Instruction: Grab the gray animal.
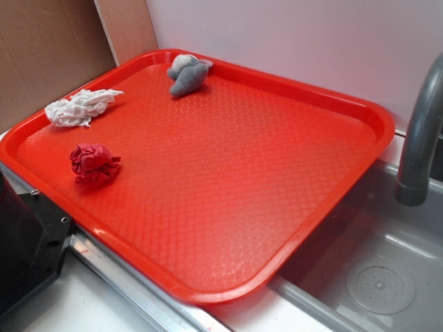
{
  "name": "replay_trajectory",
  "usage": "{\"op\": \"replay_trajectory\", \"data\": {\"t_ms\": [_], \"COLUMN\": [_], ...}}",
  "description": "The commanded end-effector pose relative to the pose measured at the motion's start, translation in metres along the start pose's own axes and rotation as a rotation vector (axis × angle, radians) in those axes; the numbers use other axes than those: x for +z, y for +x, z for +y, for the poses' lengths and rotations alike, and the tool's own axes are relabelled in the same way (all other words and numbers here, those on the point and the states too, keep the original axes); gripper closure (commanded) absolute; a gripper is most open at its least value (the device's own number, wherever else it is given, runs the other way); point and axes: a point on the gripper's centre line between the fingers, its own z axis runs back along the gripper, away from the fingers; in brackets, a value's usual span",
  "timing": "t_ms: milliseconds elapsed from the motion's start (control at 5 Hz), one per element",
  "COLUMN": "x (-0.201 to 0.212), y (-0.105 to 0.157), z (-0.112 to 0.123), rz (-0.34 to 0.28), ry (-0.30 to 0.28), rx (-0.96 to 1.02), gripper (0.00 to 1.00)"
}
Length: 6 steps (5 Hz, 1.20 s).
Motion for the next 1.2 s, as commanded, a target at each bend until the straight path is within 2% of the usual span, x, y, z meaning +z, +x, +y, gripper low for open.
{"op": "replay_trajectory", "data": {"t_ms": [0,200,400,600,800,1000], "x": [0.0,-0.054,-0.084,-0.123,-0.147,-0.171], "y": [0.0,0.041,0.078,0.125,0.147,0.17], "z": [0.0,0.035,0.063,0.094,0.105,0.106], "rz": [0.0,-0.134,-0.215,-0.202,-0.267,-0.249], "ry": [0.0,0.055,0.049,-0.012,-0.048,-0.029], "rx": [0.0,0.169,0.308,0.328,0.395,0.434], "gripper": [0.0,0.0,0.0,0.0,0.0,0.0]}}
